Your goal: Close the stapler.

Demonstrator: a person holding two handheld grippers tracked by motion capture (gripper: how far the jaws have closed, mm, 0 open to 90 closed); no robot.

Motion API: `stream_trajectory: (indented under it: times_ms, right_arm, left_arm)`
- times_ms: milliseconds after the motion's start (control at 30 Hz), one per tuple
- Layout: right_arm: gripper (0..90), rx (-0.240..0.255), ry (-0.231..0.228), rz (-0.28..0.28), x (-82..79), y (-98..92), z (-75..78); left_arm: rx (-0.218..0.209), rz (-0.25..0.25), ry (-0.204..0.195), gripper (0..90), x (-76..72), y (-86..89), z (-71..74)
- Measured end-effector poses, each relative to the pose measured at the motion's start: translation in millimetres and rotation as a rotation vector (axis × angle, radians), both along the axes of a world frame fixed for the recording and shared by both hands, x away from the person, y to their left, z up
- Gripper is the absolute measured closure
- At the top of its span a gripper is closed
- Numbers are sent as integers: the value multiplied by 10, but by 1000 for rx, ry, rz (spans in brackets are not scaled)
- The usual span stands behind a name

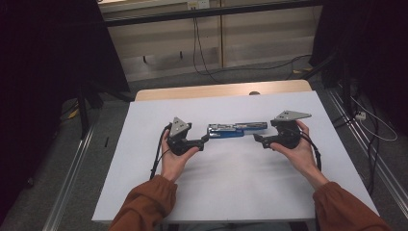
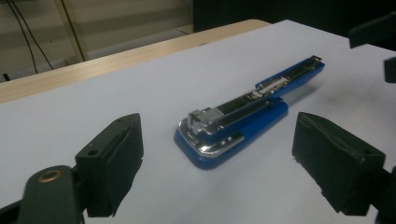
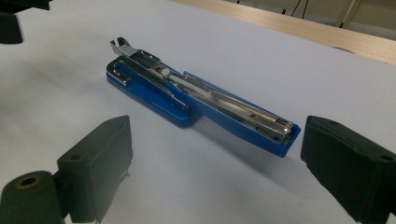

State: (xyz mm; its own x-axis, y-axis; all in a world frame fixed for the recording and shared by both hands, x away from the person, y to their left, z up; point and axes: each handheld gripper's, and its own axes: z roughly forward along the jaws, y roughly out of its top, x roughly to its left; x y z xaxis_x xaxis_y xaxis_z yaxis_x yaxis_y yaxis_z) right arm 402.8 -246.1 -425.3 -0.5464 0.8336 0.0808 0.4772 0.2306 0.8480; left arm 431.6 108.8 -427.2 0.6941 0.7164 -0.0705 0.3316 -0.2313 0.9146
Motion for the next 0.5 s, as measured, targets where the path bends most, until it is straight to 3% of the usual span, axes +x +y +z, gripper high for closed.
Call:
stream_trajectory:
  times_ms: [133,167,333,400,500]
  right_arm:
    - [91,-5,12,-6,9,-29,-35]
    - [93,-8,13,-9,9,-37,-44]
    - [165,-10,14,-11,-8,-57,-56]
    - [215,-9,7,-9,-14,-58,-51]
    - [284,-2,6,-14,-16,-66,-53]
  left_arm:
    - [31,-17,-6,365,5,-27,-42]
    - [31,-16,-2,370,3,-31,-47]
    - [11,-32,14,568,11,-27,-57]
    - [12,-32,8,585,20,-23,-61]
    - [6,-49,18,736,44,-10,-78]
